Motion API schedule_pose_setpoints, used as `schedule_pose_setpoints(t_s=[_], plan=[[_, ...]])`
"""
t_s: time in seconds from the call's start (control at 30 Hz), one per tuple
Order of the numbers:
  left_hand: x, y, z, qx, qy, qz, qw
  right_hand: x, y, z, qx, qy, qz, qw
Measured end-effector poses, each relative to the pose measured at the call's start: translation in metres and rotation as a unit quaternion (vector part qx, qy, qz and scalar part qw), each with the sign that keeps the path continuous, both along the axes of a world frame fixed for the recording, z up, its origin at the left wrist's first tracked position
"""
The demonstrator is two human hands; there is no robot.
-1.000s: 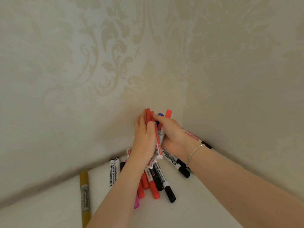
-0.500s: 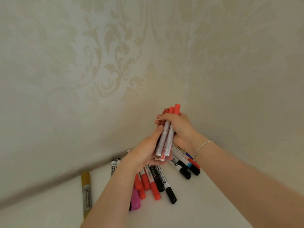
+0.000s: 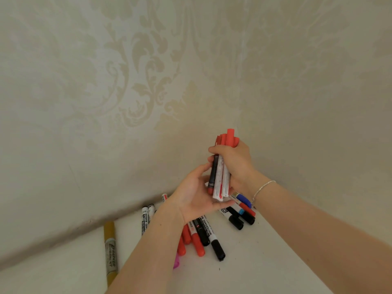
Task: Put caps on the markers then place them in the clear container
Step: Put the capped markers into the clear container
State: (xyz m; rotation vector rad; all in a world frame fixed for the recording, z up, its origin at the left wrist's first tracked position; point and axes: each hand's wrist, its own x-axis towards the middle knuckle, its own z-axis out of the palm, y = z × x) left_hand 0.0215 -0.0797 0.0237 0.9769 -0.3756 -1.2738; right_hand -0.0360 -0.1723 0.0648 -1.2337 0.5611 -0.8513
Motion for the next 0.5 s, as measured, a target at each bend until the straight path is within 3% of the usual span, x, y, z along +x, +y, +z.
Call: schedule_pose_setpoints(t_s=[0.07,0.1,0.17,0.2,0.27,0.37,0.43,0.5], plan=[[0.006,-0.004,-0.007,0.043,-0.124,0.054,0.99,-0.001,-0.007,0.004,-0.041,0.009,-0.049,0.998],[0.008,-0.005,-0.01,0.09,-0.265,0.087,0.956,-0.002,-0.01,0.006,-0.062,0.008,-0.072,0.995],[0.01,-0.003,-0.017,0.141,-0.566,0.065,0.81,-0.006,-0.017,0.009,-0.069,-0.001,-0.101,0.993],[0.008,-0.001,-0.02,0.141,-0.662,0.019,0.736,-0.008,-0.019,0.01,-0.065,-0.005,-0.106,0.992],[0.004,-0.001,-0.029,0.141,-0.743,-0.072,0.651,-0.01,-0.022,0.009,-0.065,0.0,-0.111,0.992],[0.002,-0.005,-0.036,0.136,-0.815,-0.098,0.555,-0.011,-0.023,0.006,-0.051,-0.005,-0.104,0.993],[0.005,-0.006,-0.037,0.136,-0.84,-0.093,0.517,-0.011,-0.024,0.003,-0.041,-0.009,-0.098,0.994],[0.007,-0.005,-0.038,0.132,-0.844,-0.092,0.511,-0.011,-0.024,0.001,-0.033,-0.004,-0.093,0.995]])
